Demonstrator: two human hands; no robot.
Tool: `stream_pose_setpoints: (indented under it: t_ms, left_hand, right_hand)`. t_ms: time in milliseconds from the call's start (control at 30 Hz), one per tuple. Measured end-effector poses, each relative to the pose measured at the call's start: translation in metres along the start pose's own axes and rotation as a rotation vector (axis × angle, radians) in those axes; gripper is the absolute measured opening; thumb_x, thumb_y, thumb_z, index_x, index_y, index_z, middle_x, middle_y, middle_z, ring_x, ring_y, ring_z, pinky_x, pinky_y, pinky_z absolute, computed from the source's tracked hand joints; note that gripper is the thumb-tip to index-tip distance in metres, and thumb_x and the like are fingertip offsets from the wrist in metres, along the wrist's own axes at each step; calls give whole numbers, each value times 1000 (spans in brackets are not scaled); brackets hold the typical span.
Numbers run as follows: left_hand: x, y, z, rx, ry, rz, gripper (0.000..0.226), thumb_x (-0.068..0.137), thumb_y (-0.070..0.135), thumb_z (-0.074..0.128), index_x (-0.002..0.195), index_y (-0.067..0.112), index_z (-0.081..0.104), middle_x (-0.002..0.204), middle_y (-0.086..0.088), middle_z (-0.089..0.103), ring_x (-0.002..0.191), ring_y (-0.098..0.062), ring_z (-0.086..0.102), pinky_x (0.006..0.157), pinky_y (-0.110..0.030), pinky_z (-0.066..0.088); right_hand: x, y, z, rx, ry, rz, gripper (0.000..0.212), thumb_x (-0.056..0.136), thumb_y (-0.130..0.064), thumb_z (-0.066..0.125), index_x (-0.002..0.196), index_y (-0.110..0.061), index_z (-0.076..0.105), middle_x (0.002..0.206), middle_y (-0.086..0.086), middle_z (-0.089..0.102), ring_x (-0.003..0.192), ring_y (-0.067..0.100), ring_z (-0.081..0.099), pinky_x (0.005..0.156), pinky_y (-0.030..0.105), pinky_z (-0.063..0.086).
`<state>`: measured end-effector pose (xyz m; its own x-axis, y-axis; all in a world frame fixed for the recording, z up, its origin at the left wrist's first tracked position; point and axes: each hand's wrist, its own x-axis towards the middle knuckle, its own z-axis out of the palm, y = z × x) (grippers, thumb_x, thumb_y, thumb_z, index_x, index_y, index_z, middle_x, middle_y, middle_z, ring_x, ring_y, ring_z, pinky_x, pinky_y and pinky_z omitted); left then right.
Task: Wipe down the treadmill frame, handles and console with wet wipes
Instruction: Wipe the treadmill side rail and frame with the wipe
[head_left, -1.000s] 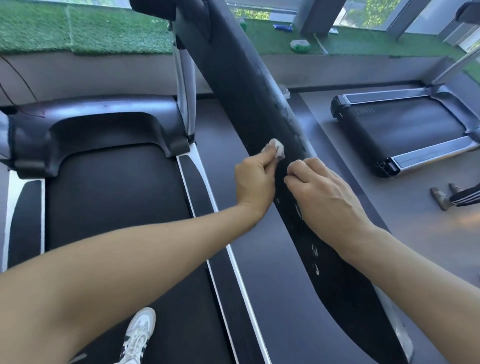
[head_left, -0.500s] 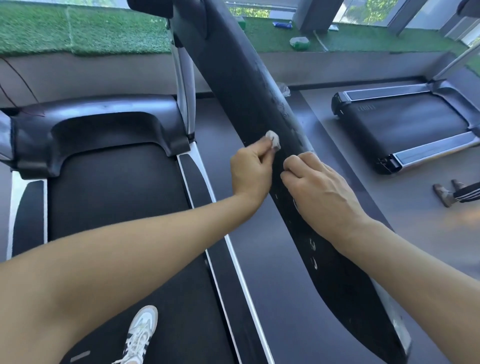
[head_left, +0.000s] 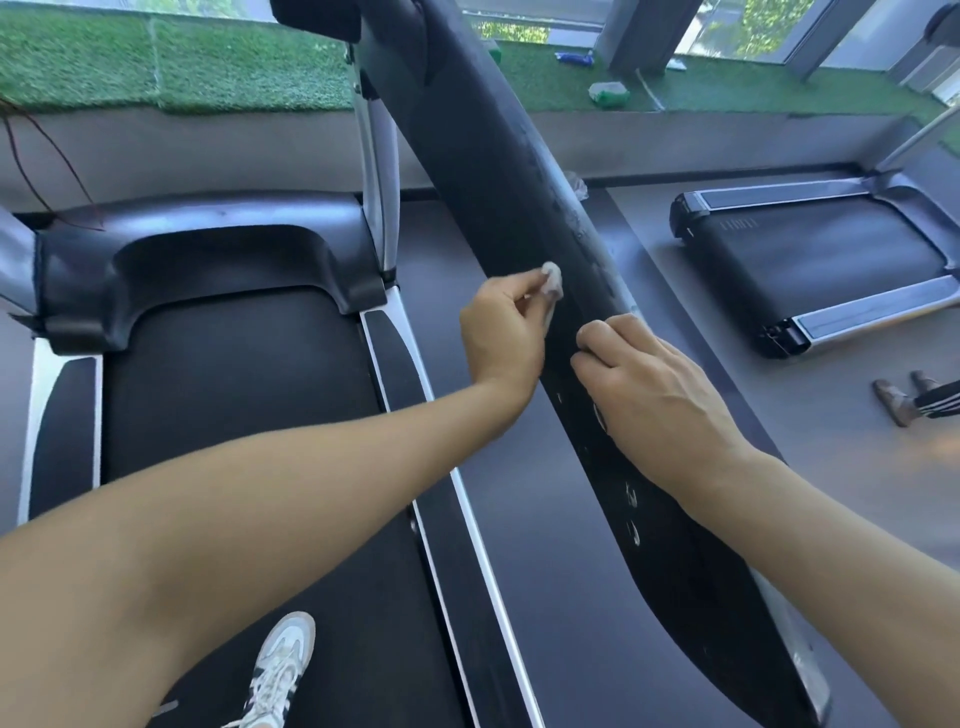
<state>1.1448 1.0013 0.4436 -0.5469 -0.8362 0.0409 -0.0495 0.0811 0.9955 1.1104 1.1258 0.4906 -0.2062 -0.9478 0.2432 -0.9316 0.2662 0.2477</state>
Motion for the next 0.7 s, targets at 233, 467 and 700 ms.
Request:
stream_pose_setpoints:
  t_ms: [233,467,700]
  left_hand:
    - [4,-6,-3,8,-15,89,17,91,22,63,87,11,75,70,-4,66,68,-16,57,69,-25,48]
    - [14,-10,2,12,36,-10,16,89,25,64,97,16,74,81,4,71,79,-7,63,71,-15,45]
    - [-36,-34,3,-10,-146,91,24,93,21,60,115,26,68,82,15,53,75,-5,47,79,-22,47]
  right_hand:
    - [0,0,5,-31,36,-21,20,65,12,49,66,-4,60,83,8,60,79,27,58,75,28,33]
    - [1,1,3,-35,16,-20,20,67,11,48,67,-5,61,84,7,59,80,27,58,74,28,35]
    - [1,1,6,-14,52,-44,27,78,7,38,74,-1,63,81,10,59,78,29,58,74,29,45]
